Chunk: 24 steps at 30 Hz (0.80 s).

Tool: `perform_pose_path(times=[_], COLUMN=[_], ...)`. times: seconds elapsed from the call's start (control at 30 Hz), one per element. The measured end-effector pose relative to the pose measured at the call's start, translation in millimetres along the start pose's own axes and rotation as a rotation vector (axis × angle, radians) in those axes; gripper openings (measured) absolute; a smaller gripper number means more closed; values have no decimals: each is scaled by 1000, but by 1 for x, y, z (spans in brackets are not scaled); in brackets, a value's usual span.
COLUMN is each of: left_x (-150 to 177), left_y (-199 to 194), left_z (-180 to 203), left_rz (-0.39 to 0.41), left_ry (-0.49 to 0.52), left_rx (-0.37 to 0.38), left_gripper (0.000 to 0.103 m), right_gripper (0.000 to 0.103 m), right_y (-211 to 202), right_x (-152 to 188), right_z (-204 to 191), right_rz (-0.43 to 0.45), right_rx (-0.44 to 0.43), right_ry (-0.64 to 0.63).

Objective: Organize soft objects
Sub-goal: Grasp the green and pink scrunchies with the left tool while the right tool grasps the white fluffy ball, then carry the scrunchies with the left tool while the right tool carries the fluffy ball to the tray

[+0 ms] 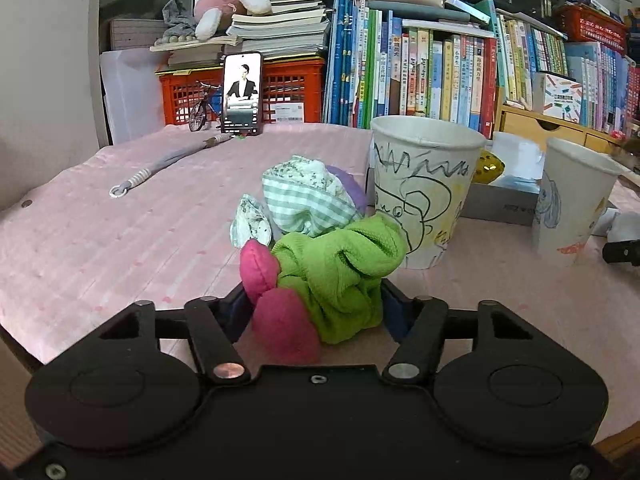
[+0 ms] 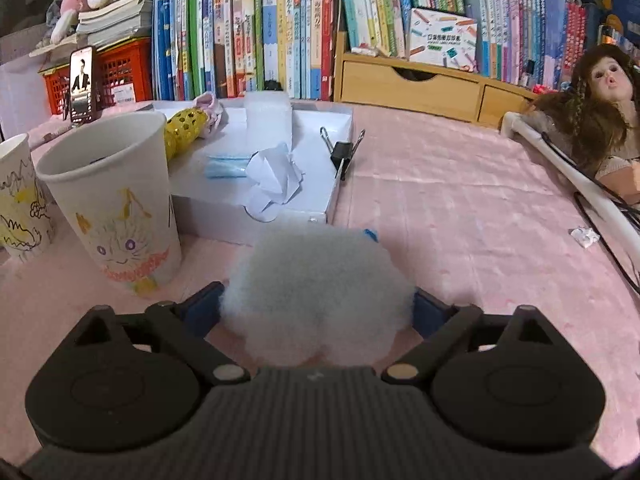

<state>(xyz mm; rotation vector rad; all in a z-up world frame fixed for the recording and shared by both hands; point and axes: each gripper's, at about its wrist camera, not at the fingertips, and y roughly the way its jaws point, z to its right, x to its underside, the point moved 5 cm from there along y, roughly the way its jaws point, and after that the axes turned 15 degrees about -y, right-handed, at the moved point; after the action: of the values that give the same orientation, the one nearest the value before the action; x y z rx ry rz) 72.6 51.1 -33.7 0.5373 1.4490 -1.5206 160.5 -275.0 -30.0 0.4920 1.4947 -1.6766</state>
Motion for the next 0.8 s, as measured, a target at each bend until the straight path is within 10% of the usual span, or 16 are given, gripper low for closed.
perform_pose_path(times=[0.8], left_x=[-43], left_y=[-44], left_z=[11], left_rz=[60], left_ry=[10], left_rx=[99], left_gripper=[57], right_gripper=[89], right_y=[-47], right_x=[-23], right_z=[-7], right_rz=[109], right_rx=[-6], right_ry=[-11])
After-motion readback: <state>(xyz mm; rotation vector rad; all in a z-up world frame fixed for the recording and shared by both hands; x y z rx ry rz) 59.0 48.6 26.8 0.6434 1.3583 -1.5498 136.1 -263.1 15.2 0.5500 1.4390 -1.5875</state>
